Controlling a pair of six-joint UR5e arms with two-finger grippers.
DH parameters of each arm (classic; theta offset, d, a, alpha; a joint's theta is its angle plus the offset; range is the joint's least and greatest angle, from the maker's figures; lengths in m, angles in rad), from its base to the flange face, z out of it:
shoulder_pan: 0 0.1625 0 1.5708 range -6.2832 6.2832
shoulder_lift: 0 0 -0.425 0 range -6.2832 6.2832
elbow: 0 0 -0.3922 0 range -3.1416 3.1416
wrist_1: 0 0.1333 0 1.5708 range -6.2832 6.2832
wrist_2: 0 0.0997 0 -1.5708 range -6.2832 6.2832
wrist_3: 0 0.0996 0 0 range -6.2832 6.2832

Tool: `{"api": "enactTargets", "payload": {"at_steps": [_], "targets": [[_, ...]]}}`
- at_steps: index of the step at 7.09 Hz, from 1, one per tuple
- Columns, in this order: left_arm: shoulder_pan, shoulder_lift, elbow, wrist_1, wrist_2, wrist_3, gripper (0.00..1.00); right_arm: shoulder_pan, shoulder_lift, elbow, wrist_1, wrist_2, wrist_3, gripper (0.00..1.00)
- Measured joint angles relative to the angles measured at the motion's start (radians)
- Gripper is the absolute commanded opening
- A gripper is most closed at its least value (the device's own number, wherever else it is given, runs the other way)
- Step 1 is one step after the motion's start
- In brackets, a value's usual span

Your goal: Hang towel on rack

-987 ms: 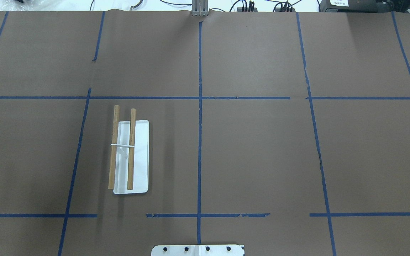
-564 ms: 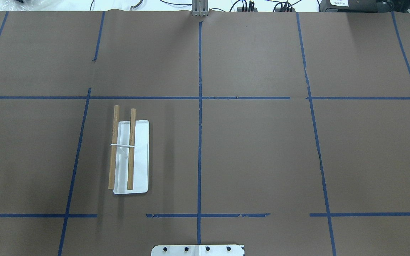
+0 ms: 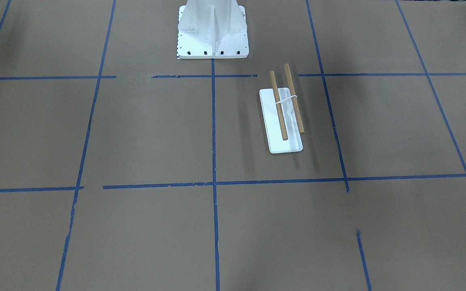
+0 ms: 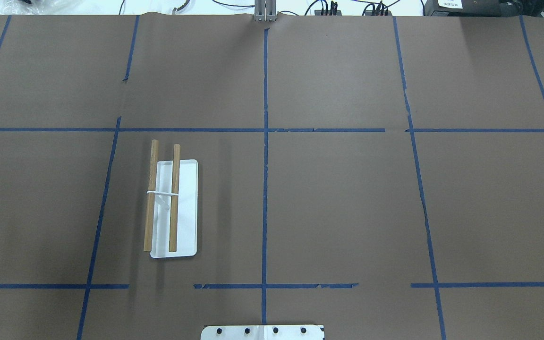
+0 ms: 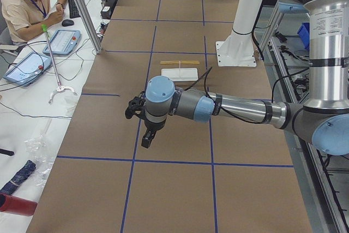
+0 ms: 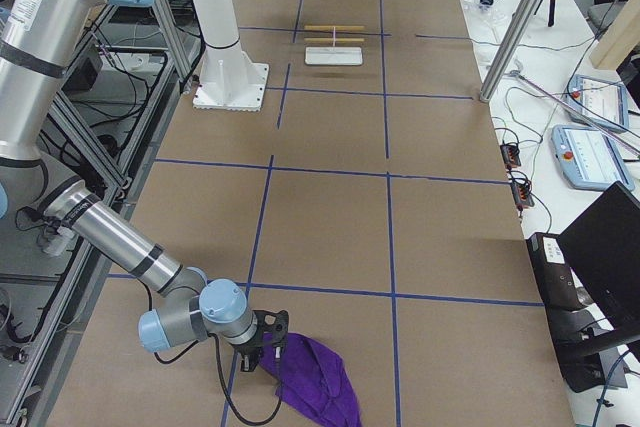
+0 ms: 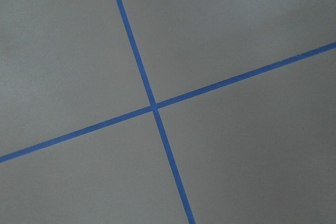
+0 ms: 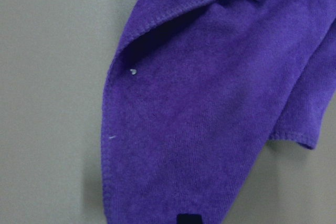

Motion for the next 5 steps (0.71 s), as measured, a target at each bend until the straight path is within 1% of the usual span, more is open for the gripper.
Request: {"api": "enactTargets", "payload": {"at_steps": [5], "targets": [[0.000,-0.001,0.004,0.001,0.000,0.000,1.00,0.047,0.002,0.044,-0.002,0.027,-0.073,0.00]]}}
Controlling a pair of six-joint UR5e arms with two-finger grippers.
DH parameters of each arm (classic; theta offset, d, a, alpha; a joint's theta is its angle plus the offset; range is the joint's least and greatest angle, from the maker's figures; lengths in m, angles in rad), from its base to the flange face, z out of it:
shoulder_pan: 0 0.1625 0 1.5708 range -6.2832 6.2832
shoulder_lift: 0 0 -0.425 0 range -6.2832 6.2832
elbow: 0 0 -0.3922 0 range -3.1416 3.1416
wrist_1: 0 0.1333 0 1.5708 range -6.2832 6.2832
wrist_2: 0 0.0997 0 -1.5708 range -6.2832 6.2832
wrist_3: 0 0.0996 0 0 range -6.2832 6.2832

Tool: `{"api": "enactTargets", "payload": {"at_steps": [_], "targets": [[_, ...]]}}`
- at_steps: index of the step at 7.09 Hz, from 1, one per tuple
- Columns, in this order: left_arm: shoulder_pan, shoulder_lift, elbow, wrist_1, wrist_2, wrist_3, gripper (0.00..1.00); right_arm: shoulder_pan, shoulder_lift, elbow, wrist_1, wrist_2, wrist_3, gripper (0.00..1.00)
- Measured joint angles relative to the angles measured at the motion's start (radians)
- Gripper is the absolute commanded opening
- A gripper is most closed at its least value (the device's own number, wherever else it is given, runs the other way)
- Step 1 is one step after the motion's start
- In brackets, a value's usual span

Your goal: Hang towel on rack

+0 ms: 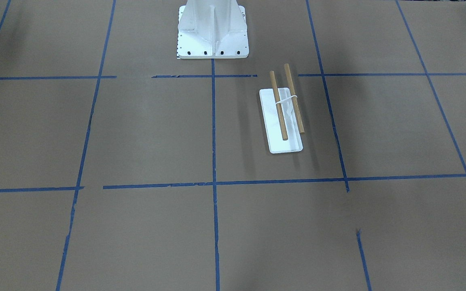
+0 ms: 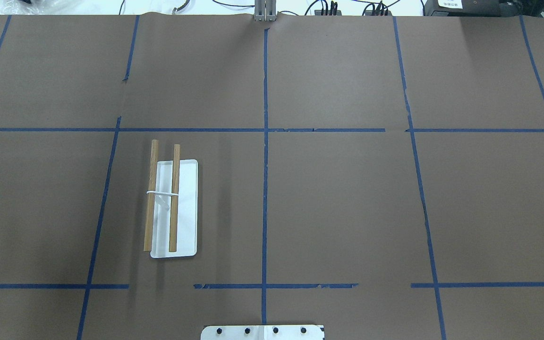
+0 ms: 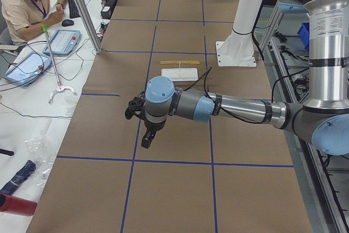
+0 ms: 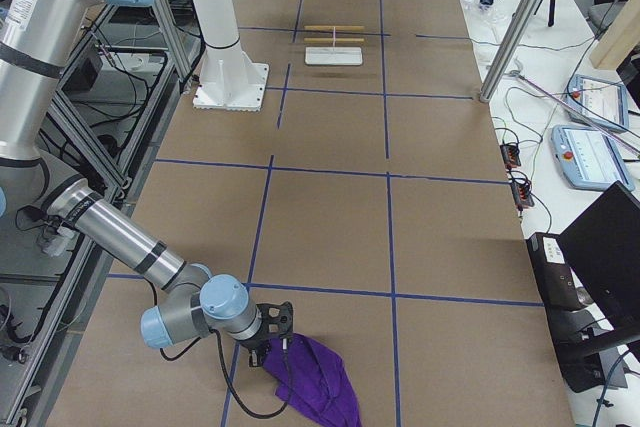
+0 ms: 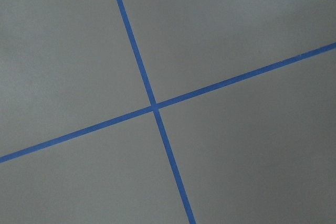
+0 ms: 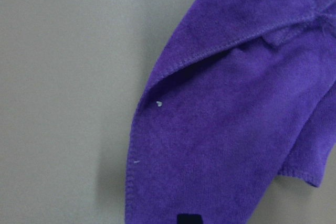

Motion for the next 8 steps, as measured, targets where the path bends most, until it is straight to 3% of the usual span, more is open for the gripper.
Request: {"api": "enactTargets", "payload": {"at_steps": [1,2,8], "targets": [[0.000,0.001,0.000,0.000,0.000,0.000,1.00,0.008,-0.002,0.016,-0.005,0.013,-0.004,0.52],[0.000,0.002,0.001,-0.001,0.000,0.000,1.00,0.011,-0.002,0.021,-0.008,0.013,-0.004,0.72],[0.000,0.003,-0.003,-0.001,0.000,0.000,1.00,0.001,-0.002,-0.007,-0.002,-0.006,-0.007,0.63]]}}
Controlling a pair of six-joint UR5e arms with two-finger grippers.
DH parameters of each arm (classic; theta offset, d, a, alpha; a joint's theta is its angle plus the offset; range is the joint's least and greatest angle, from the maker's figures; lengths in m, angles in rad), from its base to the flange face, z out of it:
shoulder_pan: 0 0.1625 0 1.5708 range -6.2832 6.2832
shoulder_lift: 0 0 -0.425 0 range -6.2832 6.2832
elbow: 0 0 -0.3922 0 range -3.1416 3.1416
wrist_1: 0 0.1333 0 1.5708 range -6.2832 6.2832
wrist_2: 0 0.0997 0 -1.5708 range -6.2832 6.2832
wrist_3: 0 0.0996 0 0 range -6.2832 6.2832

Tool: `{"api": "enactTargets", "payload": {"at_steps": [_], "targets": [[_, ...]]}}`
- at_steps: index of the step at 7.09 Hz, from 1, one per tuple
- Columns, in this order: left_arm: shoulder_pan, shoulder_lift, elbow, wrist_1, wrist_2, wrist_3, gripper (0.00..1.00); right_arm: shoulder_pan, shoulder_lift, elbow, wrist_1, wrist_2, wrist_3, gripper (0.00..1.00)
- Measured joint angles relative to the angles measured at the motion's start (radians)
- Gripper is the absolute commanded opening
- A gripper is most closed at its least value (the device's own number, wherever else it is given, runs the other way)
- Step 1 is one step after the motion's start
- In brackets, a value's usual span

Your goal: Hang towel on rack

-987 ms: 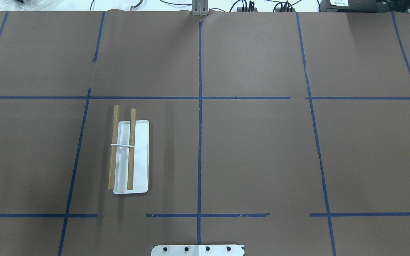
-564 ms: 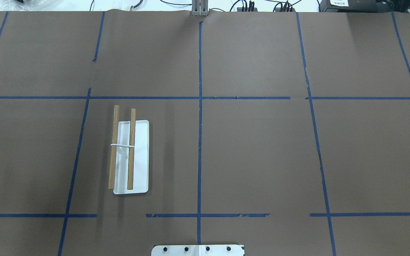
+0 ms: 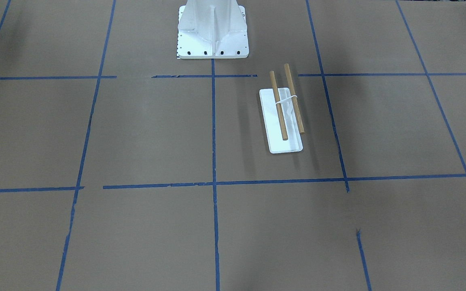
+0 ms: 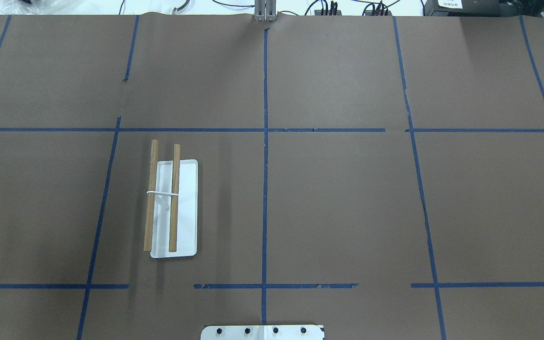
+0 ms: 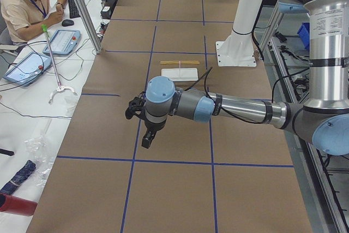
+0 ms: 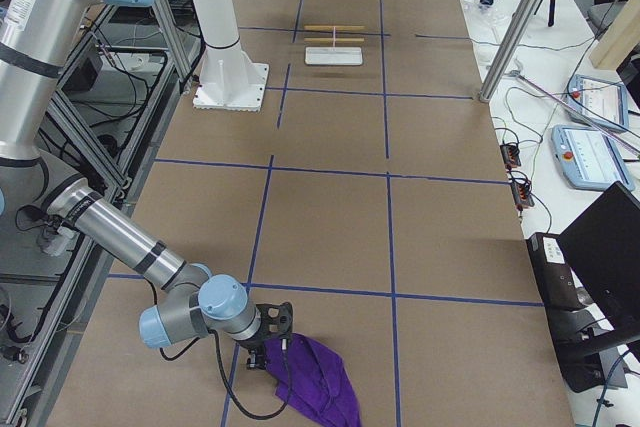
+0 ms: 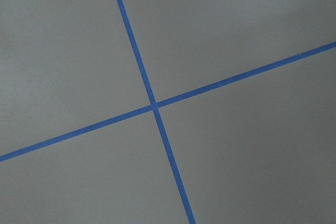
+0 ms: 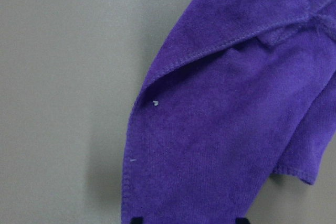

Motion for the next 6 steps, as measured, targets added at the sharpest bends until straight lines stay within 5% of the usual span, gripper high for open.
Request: {"api": "enactTargets", "payload": {"at_steps": [6], "targets": [[0.000,0.000,0.000,0.000,0.000,0.000,1.00,-0.090,0.005,0.000,0.001,0.000,-0.003,0.63]]}}
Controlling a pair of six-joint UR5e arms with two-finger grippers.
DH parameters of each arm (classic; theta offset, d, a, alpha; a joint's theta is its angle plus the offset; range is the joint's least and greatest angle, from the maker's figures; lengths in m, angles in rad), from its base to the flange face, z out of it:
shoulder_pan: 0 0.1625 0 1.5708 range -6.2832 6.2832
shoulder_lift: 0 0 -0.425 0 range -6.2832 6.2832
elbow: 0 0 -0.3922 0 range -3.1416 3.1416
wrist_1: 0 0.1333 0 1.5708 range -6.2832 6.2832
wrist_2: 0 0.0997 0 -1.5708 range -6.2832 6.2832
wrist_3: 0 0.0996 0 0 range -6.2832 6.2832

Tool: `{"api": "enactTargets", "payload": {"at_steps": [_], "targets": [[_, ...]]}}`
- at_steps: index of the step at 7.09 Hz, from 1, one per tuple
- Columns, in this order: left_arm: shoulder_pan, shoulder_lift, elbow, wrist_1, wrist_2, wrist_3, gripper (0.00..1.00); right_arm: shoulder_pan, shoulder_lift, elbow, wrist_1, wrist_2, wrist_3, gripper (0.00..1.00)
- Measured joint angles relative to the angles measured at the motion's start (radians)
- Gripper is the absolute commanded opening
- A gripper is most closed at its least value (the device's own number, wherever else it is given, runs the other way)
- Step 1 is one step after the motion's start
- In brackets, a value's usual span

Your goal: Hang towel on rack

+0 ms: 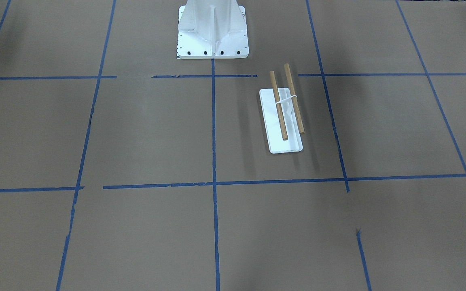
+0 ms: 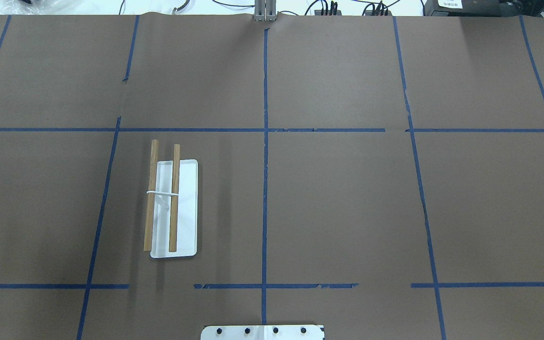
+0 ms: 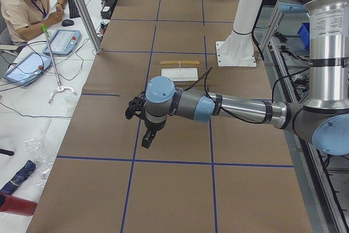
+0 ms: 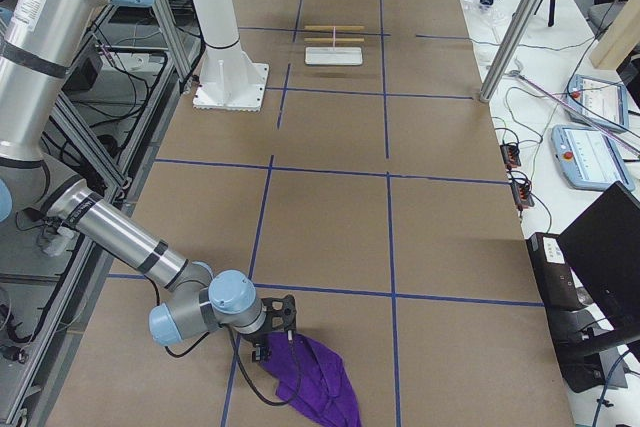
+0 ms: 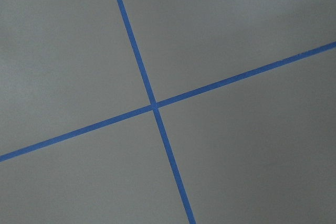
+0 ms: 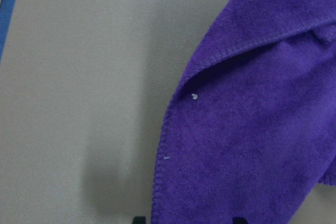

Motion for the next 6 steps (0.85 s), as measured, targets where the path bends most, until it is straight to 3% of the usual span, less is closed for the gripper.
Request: {"api": "enactTargets", "payload": {"at_steps": [3,4,6], "targets": [[0.000,0.000,0.003,0.000,0.000,0.000,1.00,-0.020,-0.005,-0.006,-0.001,-0.009,-0.019,0.60],[0.000,0.000,0.004,0.000,0.000,0.000,1.00,-0.022,-0.006,-0.009,0.000,-0.015,-0.024,0.50],[0.000,0.000,0.003,0.000,0.000,0.000,1.00,-0.025,-0.006,-0.016,-0.001,-0.018,-0.034,0.00]]}}
